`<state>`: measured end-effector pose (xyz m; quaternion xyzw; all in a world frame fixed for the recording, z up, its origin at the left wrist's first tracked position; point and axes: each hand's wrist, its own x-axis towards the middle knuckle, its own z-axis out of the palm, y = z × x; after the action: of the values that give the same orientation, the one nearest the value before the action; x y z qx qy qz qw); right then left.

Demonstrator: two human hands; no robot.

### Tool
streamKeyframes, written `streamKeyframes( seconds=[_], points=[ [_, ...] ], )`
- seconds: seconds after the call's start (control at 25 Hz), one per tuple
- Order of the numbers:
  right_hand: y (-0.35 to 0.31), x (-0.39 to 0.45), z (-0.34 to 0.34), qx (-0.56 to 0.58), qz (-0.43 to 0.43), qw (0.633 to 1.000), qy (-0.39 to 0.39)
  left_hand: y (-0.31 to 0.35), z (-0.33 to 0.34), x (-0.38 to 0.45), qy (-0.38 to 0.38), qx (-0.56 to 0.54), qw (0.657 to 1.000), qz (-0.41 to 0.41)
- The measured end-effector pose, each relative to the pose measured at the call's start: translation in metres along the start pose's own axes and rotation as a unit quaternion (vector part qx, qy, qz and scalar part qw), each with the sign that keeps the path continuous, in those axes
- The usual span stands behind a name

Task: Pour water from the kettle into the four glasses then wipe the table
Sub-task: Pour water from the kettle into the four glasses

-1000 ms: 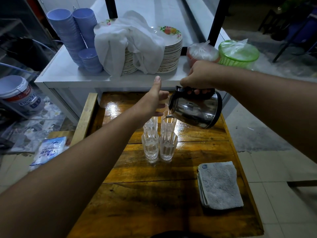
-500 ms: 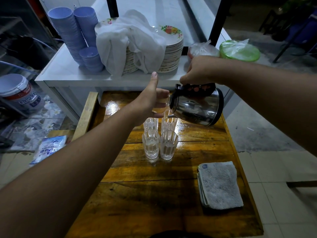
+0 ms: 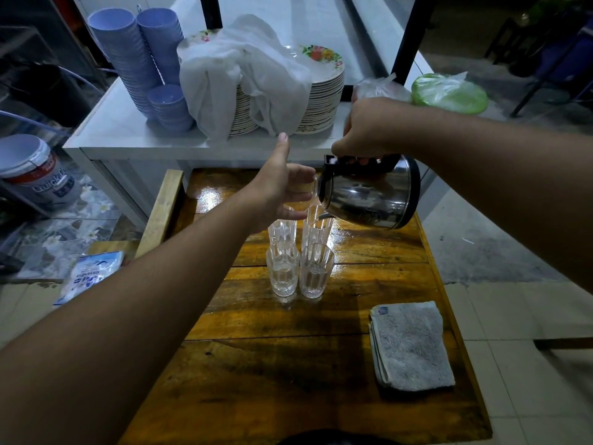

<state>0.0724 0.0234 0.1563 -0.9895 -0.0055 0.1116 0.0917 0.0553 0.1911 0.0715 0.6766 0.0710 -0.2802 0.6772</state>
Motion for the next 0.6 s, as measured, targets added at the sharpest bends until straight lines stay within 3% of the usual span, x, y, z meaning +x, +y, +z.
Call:
streamKeyframes(
  seconds=[0.6],
  points=[
    [-0.014,0.0,-0.002,-0.081,-0.051,0.993,0.064,0.005,0.0,0.005,-0.003,-0.039,0.999,0.001]
  ],
)
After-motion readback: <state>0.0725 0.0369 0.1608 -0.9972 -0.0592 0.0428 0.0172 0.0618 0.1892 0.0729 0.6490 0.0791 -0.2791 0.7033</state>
